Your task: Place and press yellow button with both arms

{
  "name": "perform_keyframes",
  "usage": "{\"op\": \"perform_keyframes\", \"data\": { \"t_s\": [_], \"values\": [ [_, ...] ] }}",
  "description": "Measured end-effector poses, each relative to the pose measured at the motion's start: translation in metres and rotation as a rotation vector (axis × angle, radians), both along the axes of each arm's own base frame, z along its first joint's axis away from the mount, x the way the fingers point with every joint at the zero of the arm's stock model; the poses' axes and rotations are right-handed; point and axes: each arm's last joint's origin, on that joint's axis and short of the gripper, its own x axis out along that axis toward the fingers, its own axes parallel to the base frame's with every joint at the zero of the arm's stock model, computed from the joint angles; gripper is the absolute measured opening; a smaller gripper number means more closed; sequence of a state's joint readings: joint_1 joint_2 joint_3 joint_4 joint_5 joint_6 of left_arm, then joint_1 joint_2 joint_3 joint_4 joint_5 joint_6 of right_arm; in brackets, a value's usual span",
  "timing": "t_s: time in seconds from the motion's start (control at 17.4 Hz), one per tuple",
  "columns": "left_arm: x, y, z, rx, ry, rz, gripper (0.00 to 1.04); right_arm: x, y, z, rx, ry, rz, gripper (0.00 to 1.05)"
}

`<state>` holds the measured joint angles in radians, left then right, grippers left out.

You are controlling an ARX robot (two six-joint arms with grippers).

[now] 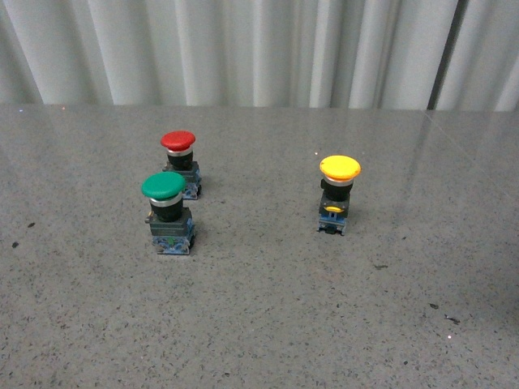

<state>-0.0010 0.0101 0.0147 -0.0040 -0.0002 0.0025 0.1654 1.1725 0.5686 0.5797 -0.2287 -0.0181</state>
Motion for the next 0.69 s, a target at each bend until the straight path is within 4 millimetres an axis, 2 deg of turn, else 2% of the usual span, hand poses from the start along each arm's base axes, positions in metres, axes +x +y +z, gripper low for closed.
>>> {"op": "perform_keyframes", "data": {
  "t_s": [0.12, 0.17, 0.23, 0.29, 0.46, 0.52, 0.58, 0.69],
  "values": [
    [0.000, 0.000, 0.000, 0.000, 0.000, 0.000, 0.98, 0.029, 0.015, -0.001, -0.024, 0.054, -0.006, 0.98],
    [0.000, 0.000, 0.000, 0.000, 0.000, 0.000, 0.98, 0.057, 0.041, -0.008, -0.068, 0.126, -0.009, 0.98],
    [0.000, 0.000, 0.000, 0.000, 0.000, 0.000, 0.98, 0.057, 0.067, -0.018, -0.112, 0.186, 0.021, 0.68],
    [0.000, 0.000, 0.000, 0.000, 0.000, 0.000, 0.98, 0.053, 0.082, -0.024, -0.134, 0.209, 0.048, 0.48],
    [0.000, 0.000, 0.000, 0.000, 0.000, 0.000, 0.98, 0.051, 0.102, -0.039, -0.169, 0.256, 0.071, 0.15],
    [0.000, 0.000, 0.000, 0.000, 0.000, 0.000, 0.98, 0.052, 0.107, -0.044, -0.179, 0.271, 0.076, 0.06],
    [0.000, 0.000, 0.000, 0.000, 0.000, 0.000, 0.98, 0.053, 0.112, -0.048, -0.187, 0.287, 0.078, 0.02],
    [0.000, 0.000, 0.000, 0.000, 0.000, 0.000, 0.98, 0.059, 0.120, -0.054, -0.202, 0.307, 0.081, 0.02]
  ]
}}
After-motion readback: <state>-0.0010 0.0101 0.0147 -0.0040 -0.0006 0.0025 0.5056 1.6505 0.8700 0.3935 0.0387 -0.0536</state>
